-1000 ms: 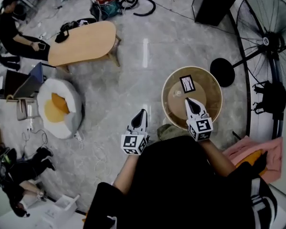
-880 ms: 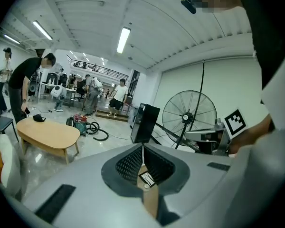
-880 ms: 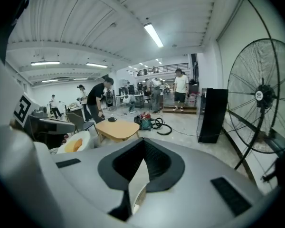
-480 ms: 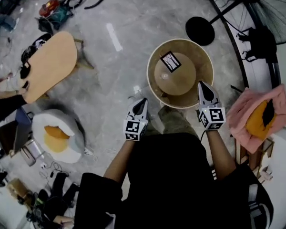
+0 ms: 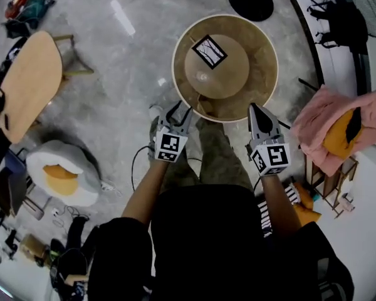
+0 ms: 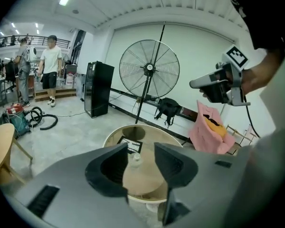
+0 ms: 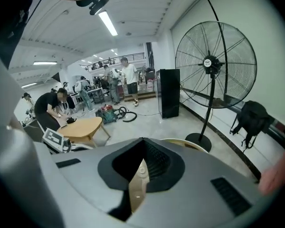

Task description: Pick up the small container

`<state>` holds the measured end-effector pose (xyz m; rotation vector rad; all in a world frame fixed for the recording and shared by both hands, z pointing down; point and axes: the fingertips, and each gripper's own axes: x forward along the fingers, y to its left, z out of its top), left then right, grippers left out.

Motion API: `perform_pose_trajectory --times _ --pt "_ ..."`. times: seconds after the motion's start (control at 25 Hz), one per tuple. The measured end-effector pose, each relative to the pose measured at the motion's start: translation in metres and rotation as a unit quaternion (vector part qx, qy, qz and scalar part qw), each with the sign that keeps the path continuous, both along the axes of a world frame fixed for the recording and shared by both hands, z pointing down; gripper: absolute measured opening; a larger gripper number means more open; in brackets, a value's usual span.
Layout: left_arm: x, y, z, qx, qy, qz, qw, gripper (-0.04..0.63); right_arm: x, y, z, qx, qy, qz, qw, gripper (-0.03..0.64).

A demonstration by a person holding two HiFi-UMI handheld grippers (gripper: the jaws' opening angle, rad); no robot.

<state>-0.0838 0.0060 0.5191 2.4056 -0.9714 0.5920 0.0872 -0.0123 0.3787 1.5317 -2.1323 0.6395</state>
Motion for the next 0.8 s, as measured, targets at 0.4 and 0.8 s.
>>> perform_pose_trajectory --times 0.4,0.8 --pt "0.071 -0.024 0.14 0.016 -0.018 0.051 0.9984 0.347 0.016 0.006 0.13 -0.06 -0.019 -0.05 0.997 0.014" --pt "0.108 -0.044 0.251 0.029 -0.069 0.087 0.9934 0.387 0.025 0.056 0.213 -0.132 -0.061 -0.058 0.988 0.014"
